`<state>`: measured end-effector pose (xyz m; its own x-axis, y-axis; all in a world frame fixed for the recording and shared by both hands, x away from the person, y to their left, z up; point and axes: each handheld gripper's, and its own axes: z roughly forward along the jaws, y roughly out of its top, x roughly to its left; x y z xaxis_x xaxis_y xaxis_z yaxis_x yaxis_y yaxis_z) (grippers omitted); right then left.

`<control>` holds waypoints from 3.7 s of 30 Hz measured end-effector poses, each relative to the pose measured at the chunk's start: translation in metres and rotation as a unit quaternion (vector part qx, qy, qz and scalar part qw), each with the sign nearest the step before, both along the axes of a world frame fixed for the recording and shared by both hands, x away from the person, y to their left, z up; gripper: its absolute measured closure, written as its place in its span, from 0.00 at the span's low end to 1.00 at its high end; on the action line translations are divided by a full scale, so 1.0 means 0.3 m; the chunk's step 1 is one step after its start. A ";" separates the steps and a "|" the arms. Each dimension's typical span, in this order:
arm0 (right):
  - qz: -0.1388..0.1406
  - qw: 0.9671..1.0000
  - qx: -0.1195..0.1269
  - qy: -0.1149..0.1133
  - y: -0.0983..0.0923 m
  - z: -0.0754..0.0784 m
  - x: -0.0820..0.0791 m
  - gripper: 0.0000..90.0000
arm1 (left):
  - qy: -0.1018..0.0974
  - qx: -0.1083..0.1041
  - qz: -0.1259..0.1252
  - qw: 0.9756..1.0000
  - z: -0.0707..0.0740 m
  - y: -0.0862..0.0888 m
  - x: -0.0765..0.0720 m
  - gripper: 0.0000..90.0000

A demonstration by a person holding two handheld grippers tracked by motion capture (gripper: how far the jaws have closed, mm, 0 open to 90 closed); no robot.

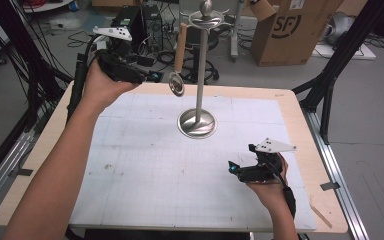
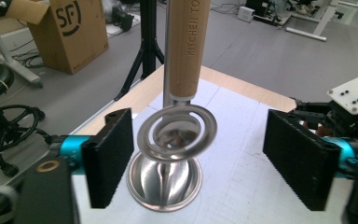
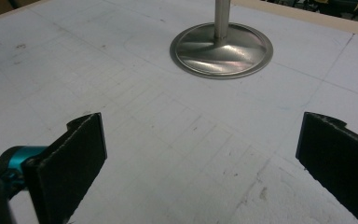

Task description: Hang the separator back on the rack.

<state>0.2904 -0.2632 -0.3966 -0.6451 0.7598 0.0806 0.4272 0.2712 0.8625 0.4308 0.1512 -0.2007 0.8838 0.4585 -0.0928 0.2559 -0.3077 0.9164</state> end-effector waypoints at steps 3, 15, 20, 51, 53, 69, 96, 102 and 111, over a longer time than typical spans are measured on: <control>0.000 1.000 -0.001 0.000 0.001 0.000 0.001 0.00 | 0.002 0.001 -0.001 1.000 0.000 0.012 -0.018 0.25; 0.005 1.000 -0.003 0.000 0.006 -0.001 0.001 0.00 | 0.000 0.012 0.013 1.000 -0.031 0.071 -0.096 0.17; 0.007 1.000 -0.008 0.002 0.012 -0.004 0.002 0.00 | 0.005 0.007 0.005 1.000 -0.057 0.094 -0.121 0.16; 0.009 1.000 -0.012 0.004 0.021 -0.008 0.006 0.00 | 0.042 -0.037 -0.062 0.996 -0.363 0.207 -0.274 0.06; 0.009 1.000 -0.010 0.005 0.022 -0.008 0.006 0.00 | 0.043 -0.043 -0.066 0.996 -0.389 0.210 -0.291 0.06; 0.010 1.000 -0.012 0.003 0.021 -0.009 0.007 0.00 | 0.045 -0.052 -0.049 0.996 -0.557 0.281 -0.373 0.06; 0.017 1.000 -0.015 0.002 0.028 -0.014 0.003 0.00 | 0.045 -0.059 -0.043 0.996 -0.658 0.302 -0.416 0.02; 0.017 1.000 -0.015 0.003 0.029 -0.013 0.002 0.00 | 0.045 -0.052 -0.043 0.997 -0.665 0.301 -0.413 0.02; 0.015 1.000 -0.017 0.006 0.032 -0.016 0.005 0.00 | 0.042 -0.053 -0.042 0.997 -0.658 0.305 -0.419 0.02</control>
